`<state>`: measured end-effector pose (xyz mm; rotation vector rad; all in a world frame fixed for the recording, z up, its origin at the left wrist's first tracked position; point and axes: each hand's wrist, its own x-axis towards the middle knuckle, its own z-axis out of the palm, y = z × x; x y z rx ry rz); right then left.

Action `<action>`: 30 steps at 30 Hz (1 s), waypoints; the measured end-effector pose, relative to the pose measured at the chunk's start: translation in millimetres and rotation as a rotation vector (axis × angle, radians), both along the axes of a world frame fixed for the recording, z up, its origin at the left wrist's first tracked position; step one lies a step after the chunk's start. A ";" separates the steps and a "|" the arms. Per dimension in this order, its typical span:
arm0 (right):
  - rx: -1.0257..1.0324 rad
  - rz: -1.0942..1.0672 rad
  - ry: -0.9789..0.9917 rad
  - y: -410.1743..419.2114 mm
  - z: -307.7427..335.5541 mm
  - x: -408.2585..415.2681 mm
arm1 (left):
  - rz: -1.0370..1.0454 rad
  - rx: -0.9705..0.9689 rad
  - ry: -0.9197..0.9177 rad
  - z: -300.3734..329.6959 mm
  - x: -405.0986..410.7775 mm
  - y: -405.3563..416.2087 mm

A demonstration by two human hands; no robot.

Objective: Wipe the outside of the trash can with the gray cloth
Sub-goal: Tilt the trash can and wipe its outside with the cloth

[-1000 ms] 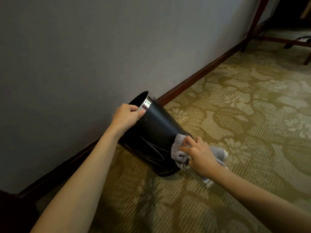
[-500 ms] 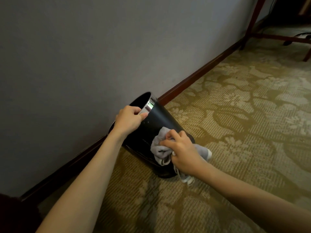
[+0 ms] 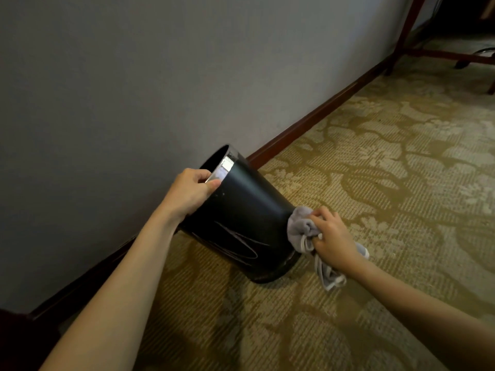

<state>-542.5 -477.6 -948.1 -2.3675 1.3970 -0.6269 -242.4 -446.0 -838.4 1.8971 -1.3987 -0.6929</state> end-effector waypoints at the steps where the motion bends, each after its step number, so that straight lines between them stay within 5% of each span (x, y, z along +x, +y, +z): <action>1: 0.003 -0.033 0.019 -9.7 -1.9 -0.3 | 0.002 -0.003 0.001 -0.6 -0.2 0.5; 9: 0.125 -0.264 0.036 -71.4 -10.2 17.5 | 0.029 -0.003 -0.067 -0.4 -7.0 -0.1; 18: -0.002 0.032 -0.154 12.4 12.2 26.8 | 0.163 0.047 -0.129 1.8 -2.0 -16.7; 23: -0.006 0.307 -0.040 54.1 14.3 45.7 | 0.187 0.035 -0.105 -1.0 4.5 -15.9; 30: -0.086 0.171 -0.242 21.4 32.5 57.7 | 0.174 -0.011 -0.049 -2.7 -1.3 -13.2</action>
